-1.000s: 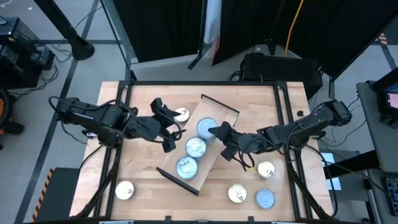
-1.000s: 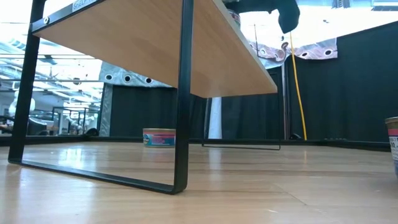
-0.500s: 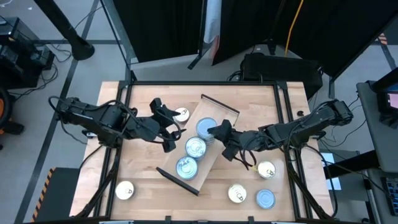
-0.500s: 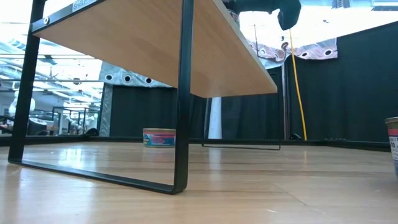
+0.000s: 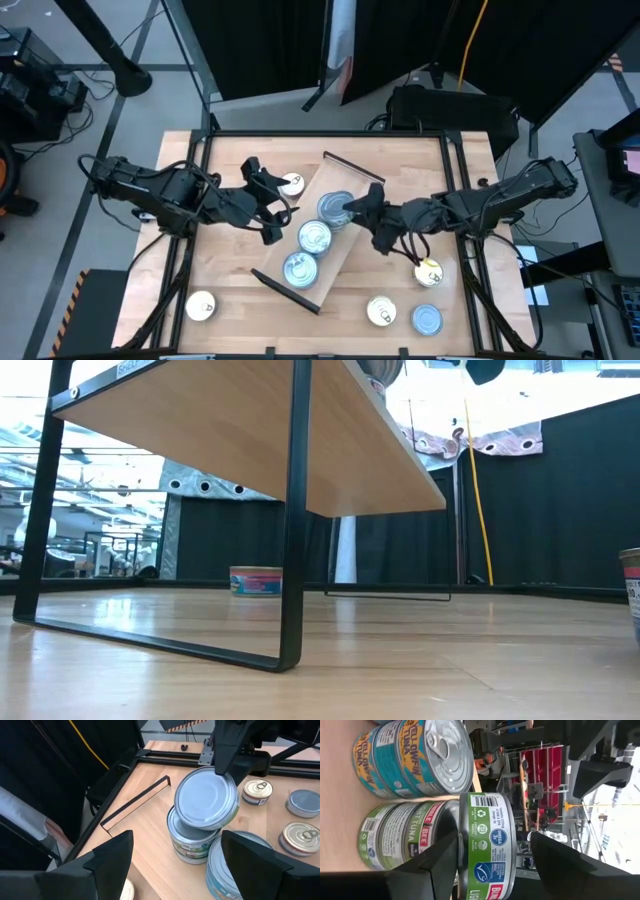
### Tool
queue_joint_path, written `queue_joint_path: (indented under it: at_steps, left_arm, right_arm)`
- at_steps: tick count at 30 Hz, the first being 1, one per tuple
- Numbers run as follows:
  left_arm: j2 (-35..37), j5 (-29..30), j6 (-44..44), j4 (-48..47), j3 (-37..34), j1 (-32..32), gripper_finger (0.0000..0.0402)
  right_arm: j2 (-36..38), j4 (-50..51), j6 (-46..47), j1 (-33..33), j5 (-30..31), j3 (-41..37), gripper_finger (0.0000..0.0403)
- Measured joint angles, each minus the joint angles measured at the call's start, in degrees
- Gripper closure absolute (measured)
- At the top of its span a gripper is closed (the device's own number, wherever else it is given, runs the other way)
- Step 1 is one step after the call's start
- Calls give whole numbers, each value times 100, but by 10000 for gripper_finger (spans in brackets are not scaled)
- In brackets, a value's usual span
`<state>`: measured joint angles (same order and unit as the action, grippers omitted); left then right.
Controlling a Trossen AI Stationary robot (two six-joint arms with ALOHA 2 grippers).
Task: Stack canned seafood by type on shelf
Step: Stack the green tuna can on top of the other green tuna can on the shelf
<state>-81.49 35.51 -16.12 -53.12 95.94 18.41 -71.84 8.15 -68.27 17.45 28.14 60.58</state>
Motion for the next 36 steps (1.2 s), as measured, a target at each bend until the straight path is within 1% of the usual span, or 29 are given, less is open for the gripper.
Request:
queue_joint_path:
  at_steps: [5,7,11,16,19,20,23,26,29,36]
  left_arm:
    - [0,0,1,2,-1,0,100]
    - [0,0,2,4,-2,0,100]
    - [0,-1,0,3,0,0,100]
    - [0,-2,0,0,0,0,100]
    - [0,-4,2,0,0,0,100]
    - [0,-4,7,0,0,0,100]
    - [0,-4,9,3,-3,0,100]
    - [2,-4,9,25,-106,0,100]
    - [0,-6,-2,30,-277,0,100]
    - [-2,-174,-146,227,-534,0,100]
  right_arm:
    - [-3,93,176,-108,-61,0,170]
    - [-28,137,358,-193,-249,0,170]
    - [-17,245,921,-335,-925,20,170]
    - [-12,672,1392,-491,-1090,312,178]
    - [-15,744,1637,-635,-1369,415,182]
    - [-15,748,1659,-678,-1472,442,183]
    - [-15,771,1663,-735,-1533,448,183]
    - [-15,795,1717,-769,-1806,448,183]
    - [-15,797,1867,-769,-1903,448,183]
    - [-15,766,2626,-804,-1934,448,183]
